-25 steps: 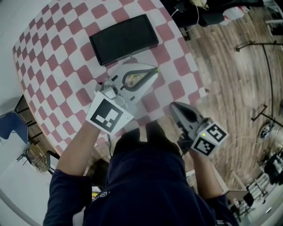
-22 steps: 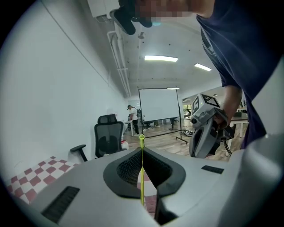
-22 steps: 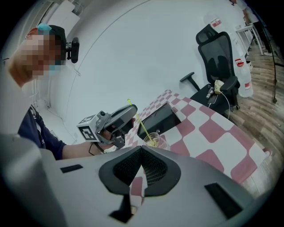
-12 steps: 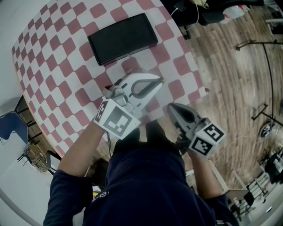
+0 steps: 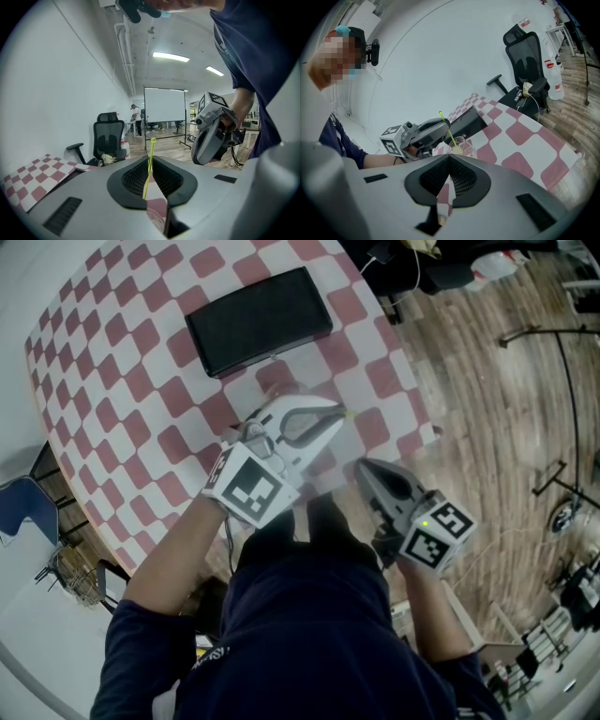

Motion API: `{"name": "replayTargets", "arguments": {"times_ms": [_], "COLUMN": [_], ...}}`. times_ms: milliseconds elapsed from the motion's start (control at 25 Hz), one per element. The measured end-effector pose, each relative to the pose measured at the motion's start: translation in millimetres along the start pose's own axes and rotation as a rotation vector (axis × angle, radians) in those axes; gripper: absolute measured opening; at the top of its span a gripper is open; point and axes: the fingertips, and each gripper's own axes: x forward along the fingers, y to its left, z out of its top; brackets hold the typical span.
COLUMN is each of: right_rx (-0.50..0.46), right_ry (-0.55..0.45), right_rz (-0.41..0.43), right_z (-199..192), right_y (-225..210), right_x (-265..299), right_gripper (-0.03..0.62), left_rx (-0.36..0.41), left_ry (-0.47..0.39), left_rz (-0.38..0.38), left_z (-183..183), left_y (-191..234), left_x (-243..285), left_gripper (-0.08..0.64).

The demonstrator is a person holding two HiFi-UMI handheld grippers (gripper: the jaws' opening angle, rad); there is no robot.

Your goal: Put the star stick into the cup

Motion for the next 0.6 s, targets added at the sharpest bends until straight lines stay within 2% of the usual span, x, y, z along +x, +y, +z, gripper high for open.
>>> {"name": "replayTargets", "arguments": {"times_ms": [200, 600], "right_rx": [0.004, 0.011], "right_ry": [-0.003, -0.011], "right_rz": [0.001, -0.007], "right_z": [-1, -7], "right_y": [0, -1], "right_x": [-2, -9], "right_gripper": [0.015, 0.015], "left_rx": [-0.026, -0.027], "left_ry": [0.029, 0.062], "left_rz": [-0.005, -0.039], "left_z": [-11, -17], "left_y": [-1, -8], "left_x": [2, 14], "left_gripper": [0.054, 0.06]}}
